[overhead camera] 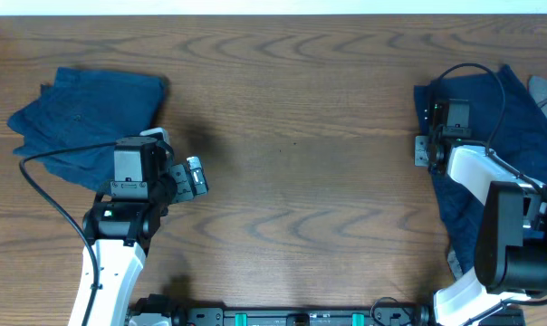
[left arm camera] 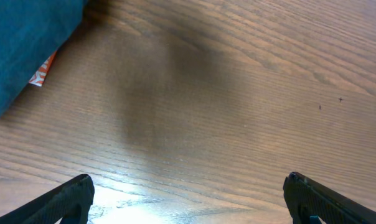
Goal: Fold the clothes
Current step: 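Grasp the navy shorts from the right pile with the right gripper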
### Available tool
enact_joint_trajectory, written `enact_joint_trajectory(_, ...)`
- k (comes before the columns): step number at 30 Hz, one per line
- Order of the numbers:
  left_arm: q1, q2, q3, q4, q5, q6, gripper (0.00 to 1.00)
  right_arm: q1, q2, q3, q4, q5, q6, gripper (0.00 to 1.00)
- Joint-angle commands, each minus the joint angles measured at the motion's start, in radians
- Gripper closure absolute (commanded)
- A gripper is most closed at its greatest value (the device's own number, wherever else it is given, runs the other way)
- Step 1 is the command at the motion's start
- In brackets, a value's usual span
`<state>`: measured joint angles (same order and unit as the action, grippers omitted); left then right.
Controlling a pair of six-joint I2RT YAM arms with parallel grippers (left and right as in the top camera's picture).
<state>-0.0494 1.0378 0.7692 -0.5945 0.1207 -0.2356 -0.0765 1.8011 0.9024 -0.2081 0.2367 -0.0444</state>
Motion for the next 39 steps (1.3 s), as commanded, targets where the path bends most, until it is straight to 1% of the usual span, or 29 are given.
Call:
enact_joint_trajectory(1, 0.003, 0.0, 0.02, 0.001, 0.004, -0.006, 0.02, -0.014, 0.032, -0.001, 0.004, 0.029, 0.045, 0.99)
enact_joint_trajectory(5, 0.003, 0.0, 0.02, 0.001, 0.004, -0.006, 0.02, -0.027, 0.006, 0.007, 0.004, 0.027, 0.1, 0.99)
enact_joint_trajectory(7, 0.003, 0.0, 0.02, 0.001, 0.003, -0.006, 0.02, -0.037, -0.033, 0.033, -0.02, 0.026, 0.1, 0.99)
enact_joint_trajectory(9, 0.003, 0.0, 0.02, 0.001, 0.003, -0.006, 0.02, -0.059, -0.101, 0.096, -0.073, 0.025, 0.1, 0.99)
enact_joint_trajectory(13, 0.003, 0.0, 0.02, 0.001, 0.003, -0.006, 0.02, -0.099, -0.232, 0.297, -0.199, 0.003, 0.089, 0.99)
enact_joint_trajectory(15, 0.003, 0.0, 0.02, 0.001, 0.003, -0.006, 0.02, -0.101, -0.285, 0.423, -0.29, -0.067, 0.063, 0.99)
enact_joint_trajectory(18, 0.003, 0.0, 0.02, 0.001, 0.003, -0.006, 0.02, -0.085, -0.327, 0.545, -0.439, -0.171, 0.047, 0.99)
enact_joint_trajectory(20, 0.003, 0.0, 0.02, 0.001, 0.003, -0.006, 0.02, -0.058, -0.342, 0.573, -0.533, -0.27, 0.047, 0.99)
enact_joint_trajectory(23, 0.003, 0.0, 0.02, 0.002, 0.003, -0.006, 0.02, -0.001, -0.343, 0.571, -0.624, -0.371, 0.061, 0.99)
enact_joint_trajectory(26, 0.003, 0.0, 0.02, 0.009, 0.003, -0.006, 0.02, 0.064, -0.341, 0.57, -0.607, -0.449, 0.126, 0.99)
enact_joint_trajectory(28, 0.003, 0.0, 0.02, 0.02, 0.004, -0.006, 0.02, 0.12, -0.341, 0.57, -0.531, -0.489, 0.163, 0.99)
enact_joint_trajectory(32, 0.003, 0.0, 0.02, 0.048, 0.004, -0.006, 0.02, 0.234, -0.317, 0.569, -0.383, -0.487, 0.19, 0.99)
enact_joint_trajectory(35, 0.003, 0.0, 0.02, 0.073, 0.003, -0.006, 0.02, 0.311, -0.275, 0.569, -0.317, -0.476, 0.223, 0.98)
enact_joint_trajectory(36, 0.003, 0.0, 0.02, 0.083, 0.003, -0.006, 0.02, 0.327, -0.262, 0.569, -0.301, -0.477, 0.234, 0.95)
enact_joint_trajectory(37, 0.003, 0.0, 0.02, 0.093, 0.003, -0.006, 0.02, 0.346, -0.244, 0.569, -0.28, -0.477, 0.235, 0.9)
enact_joint_trajectory(38, 0.003, 0.0, 0.02, 0.108, 0.003, -0.006, 0.02, 0.361, -0.228, 0.569, -0.266, -0.472, 0.229, 0.73)
enact_joint_trajectory(39, 0.003, 0.0, 0.02, 0.121, 0.004, -0.006, 0.02, 0.37, -0.213, 0.569, -0.261, -0.454, 0.227, 0.53)
